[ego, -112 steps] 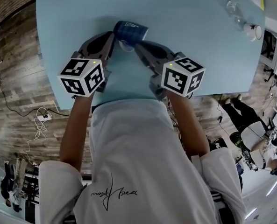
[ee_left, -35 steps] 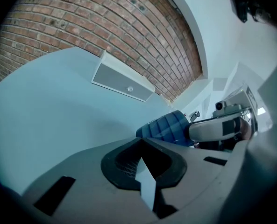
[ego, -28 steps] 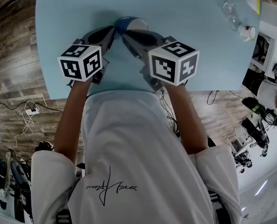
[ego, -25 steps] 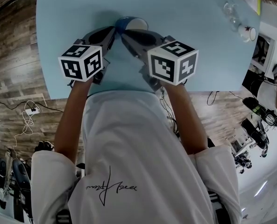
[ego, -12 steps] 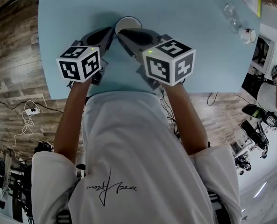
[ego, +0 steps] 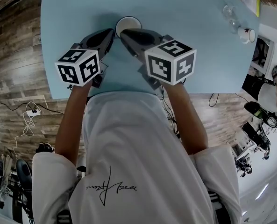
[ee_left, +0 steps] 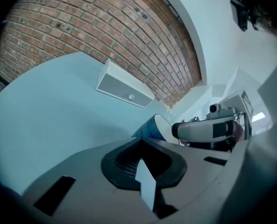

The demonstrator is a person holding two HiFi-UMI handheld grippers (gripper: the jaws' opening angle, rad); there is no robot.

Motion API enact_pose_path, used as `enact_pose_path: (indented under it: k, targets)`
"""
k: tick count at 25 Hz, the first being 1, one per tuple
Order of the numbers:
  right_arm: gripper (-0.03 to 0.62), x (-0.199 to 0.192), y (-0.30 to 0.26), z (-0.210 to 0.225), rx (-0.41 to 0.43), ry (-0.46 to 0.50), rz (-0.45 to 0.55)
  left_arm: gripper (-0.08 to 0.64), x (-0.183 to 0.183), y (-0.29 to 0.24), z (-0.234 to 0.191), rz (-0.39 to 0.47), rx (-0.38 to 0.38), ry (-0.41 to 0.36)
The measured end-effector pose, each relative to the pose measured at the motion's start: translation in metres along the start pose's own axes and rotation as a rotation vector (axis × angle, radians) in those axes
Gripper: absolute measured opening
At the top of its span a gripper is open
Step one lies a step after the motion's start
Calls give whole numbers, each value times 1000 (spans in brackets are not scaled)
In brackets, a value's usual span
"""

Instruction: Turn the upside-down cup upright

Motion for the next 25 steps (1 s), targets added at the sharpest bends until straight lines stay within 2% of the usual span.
enact_pose_path:
  k: [6, 15, 25]
  targets:
    - [23, -3, 7, -4, 13, 23, -2, 9, 3, 6, 4, 21, 18, -24]
    - [23, -5, 22, -13, 34, 47, 39, 9, 7, 19, 26, 76, 7, -37]
    - [21, -14, 40, -10, 21, 46, 74, 9, 3, 24, 53, 64, -9, -82]
Point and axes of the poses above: the fingertips, and each gripper's own axes: y backward along the fingers, z to its right, x out of its top, the point moved 1 cm from there along y, backward along the fingers, and after that the axes turned 6 degrees about -x, right-handed, at the moved point
